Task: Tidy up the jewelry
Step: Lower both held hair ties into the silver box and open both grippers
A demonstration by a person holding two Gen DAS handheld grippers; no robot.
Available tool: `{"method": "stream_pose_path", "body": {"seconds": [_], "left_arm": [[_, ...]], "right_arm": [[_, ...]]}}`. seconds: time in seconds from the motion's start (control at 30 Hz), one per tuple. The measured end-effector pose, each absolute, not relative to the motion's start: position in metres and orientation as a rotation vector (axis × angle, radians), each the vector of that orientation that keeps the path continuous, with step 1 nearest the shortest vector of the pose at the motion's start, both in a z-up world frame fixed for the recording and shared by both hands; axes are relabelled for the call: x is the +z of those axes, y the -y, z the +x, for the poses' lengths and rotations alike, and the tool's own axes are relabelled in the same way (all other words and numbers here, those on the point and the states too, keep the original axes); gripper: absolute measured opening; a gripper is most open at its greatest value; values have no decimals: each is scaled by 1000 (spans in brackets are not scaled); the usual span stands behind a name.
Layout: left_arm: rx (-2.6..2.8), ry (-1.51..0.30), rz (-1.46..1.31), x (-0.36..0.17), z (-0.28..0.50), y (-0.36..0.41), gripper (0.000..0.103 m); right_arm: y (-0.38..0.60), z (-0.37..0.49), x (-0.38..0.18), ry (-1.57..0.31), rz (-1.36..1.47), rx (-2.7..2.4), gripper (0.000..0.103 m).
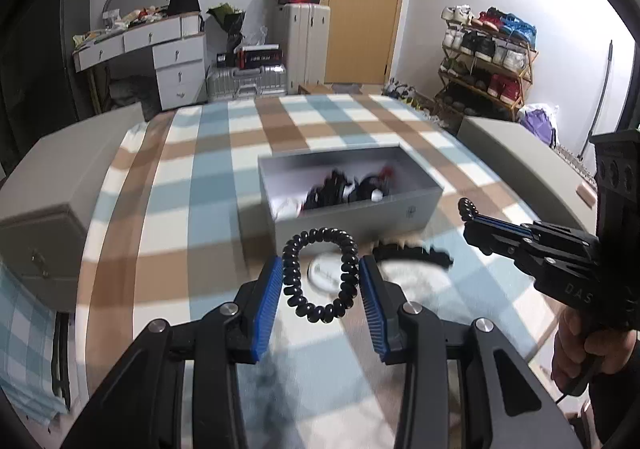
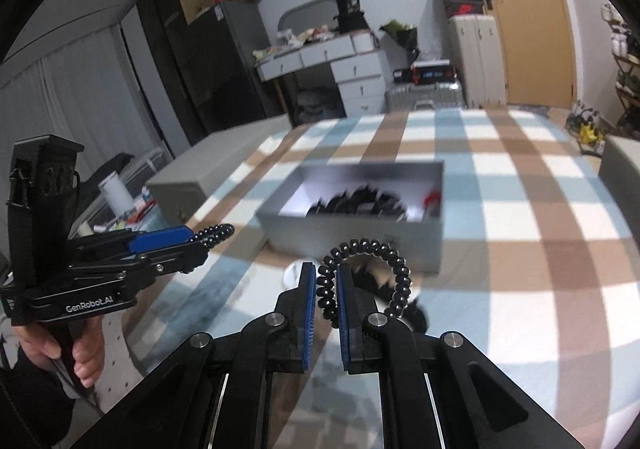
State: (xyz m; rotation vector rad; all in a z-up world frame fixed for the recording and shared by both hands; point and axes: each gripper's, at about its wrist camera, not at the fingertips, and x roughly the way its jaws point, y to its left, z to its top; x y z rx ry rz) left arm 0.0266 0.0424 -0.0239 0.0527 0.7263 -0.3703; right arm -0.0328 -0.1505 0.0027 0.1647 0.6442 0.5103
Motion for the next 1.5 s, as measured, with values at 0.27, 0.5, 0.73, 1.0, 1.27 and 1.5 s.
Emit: {"method": "stream_pose_path", "body": {"seconds": [0.27,0.5,0.73,1.0,1.27,1.5], "left_arm": [[-366,-696,43,-11,59,-35,33],[-383,-710,-4,-11,82,-30,33],[-407,-717,8,-11,95,-20,33],[-423,-765,25,-23,108,-11,33],[-413,-811,-25,-38,114,-15,33],[-428,-837,-35,-41,119,-12,37]], "right_arm": [[153,-6,22,-589,163,515,9],[146,22,35,-553,152,535,9],[143,48,39,-548,160,550,9],[140,76,15,-655,174,540,9],[142,89,-6,-736,199,541,9],[135,94,-9,-754,190,546,12]]}}
